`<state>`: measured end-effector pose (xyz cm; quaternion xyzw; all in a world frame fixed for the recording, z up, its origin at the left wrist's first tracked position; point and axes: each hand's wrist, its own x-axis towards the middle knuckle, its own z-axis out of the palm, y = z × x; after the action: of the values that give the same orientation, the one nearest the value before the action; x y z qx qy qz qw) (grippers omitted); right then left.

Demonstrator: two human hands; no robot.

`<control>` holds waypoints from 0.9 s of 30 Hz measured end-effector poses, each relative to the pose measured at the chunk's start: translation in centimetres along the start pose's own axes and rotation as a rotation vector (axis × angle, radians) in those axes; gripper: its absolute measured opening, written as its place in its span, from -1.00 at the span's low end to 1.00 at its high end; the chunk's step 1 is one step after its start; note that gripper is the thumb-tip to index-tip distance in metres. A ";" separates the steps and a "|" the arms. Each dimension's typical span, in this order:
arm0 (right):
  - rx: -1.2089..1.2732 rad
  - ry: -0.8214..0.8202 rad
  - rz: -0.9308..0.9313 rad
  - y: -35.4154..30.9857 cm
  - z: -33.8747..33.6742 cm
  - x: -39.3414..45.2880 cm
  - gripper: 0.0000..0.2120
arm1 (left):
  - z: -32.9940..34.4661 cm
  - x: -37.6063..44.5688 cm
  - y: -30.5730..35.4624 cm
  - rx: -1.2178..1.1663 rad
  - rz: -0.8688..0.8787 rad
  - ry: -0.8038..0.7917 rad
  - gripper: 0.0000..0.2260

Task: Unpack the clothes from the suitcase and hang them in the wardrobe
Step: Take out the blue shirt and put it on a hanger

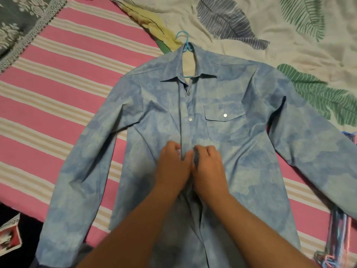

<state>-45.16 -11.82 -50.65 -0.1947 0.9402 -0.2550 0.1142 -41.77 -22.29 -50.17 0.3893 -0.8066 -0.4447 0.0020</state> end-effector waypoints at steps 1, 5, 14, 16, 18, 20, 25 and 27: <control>-0.017 -0.062 0.019 0.2 0.6 1.6 -0.62 | 0.8 1.1 0.4 0.016 -0.023 -0.028 -0.72; -0.045 -0.121 0.127 1.9 2.5 4.4 -0.69 | 3.0 3.8 -0.8 0.116 -0.177 -0.066 -0.81; 0.987 -0.228 0.624 2.4 0.2 4.1 -0.74 | 3.4 2.5 1.3 -0.288 -0.292 -0.067 -0.87; 1.199 -0.291 0.652 1.9 -0.8 3.8 -0.76 | 4.1 2.1 1.7 -0.323 -0.240 -0.112 -0.79; 1.306 -0.303 0.693 2.1 -1.2 3.7 -0.69 | 4.2 1.9 1.3 -0.361 -0.200 -0.133 -0.86; 1.232 -0.281 0.701 2.4 -0.9 3.7 -0.64 | 3.8 1.7 0.3 -0.439 -0.254 -0.129 -0.83; 0.858 -0.285 0.526 1.6 -0.4 4.2 -0.64 | 2.8 1.6 -1.0 -0.816 -0.486 -0.206 -0.81; 0.728 -0.231 0.447 1.0 -0.4 4.4 -0.61 | 2.3 1.6 -0.7 -0.972 -0.504 -0.297 -0.77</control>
<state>-49.52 -12.78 -51.37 0.0392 0.7891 -0.5153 0.3320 -43.24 -21.93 -52.64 0.4575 -0.3829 -0.8016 -0.0385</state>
